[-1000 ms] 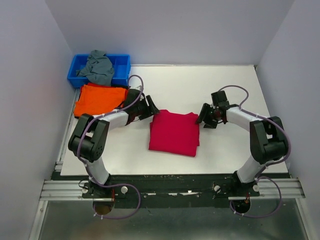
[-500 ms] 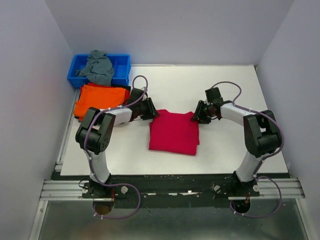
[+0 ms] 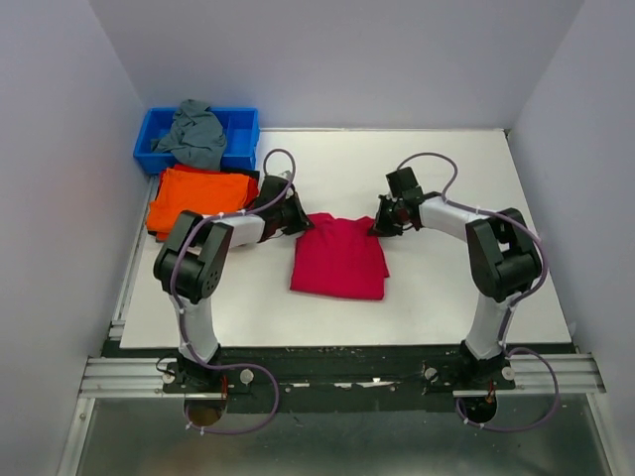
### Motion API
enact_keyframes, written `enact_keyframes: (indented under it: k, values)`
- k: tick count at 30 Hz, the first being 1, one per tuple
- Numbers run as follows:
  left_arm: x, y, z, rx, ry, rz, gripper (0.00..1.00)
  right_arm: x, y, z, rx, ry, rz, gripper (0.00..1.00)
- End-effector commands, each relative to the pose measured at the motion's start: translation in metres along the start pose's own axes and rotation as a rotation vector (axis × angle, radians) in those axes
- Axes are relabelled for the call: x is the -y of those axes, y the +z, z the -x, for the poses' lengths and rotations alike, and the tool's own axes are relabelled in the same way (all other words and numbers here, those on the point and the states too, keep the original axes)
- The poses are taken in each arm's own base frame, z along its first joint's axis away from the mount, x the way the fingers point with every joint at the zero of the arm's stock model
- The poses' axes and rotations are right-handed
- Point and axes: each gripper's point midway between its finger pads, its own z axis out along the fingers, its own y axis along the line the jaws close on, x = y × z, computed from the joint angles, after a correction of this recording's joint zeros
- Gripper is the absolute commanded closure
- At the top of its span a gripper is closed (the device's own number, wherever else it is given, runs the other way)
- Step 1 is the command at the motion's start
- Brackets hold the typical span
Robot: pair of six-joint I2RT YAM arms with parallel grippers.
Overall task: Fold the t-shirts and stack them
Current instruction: Put the neatly folded tshirt into the corner of the board with both arms
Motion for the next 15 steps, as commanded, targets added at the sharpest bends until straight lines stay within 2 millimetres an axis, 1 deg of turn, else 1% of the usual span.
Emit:
enact_keyframes:
  k: [1, 4, 6, 7, 9, 12, 15]
  values:
    - [0.002, -0.033, 0.021, 0.116, 0.068, 0.065, 1.0, -0.008, -0.018, 0.001, 0.082, -0.053, 0.001, 0.99]
    - [0.008, -0.065, 0.032, 0.194, 0.091, 0.084, 1.0, -0.022, -0.043, 0.002, 0.166, -0.107, 0.069, 0.99]
    - [0.012, -0.085, 0.033, 0.229, 0.096, 0.077, 1.0, -0.034, -0.061, 0.001, 0.215, -0.15, 0.119, 0.99]
    - [0.018, -0.095, 0.032, 0.239, 0.093, 0.057, 1.0, -0.041, -0.07, -0.003, 0.232, -0.182, 0.151, 0.99]
    - [0.026, -0.109, 0.026, 0.233, 0.083, 0.017, 1.0, -0.061, -0.086, -0.008, 0.272, -0.26, 0.229, 0.99]
    - [0.025, -0.134, 0.02, 0.264, 0.064, 0.025, 1.0, -0.086, -0.107, -0.017, 0.325, -0.347, 0.272, 0.99]
    - [0.02, -0.164, 0.027, 0.33, 0.072, 0.076, 1.0, -0.118, -0.128, -0.022, 0.378, -0.416, 0.356, 0.99]
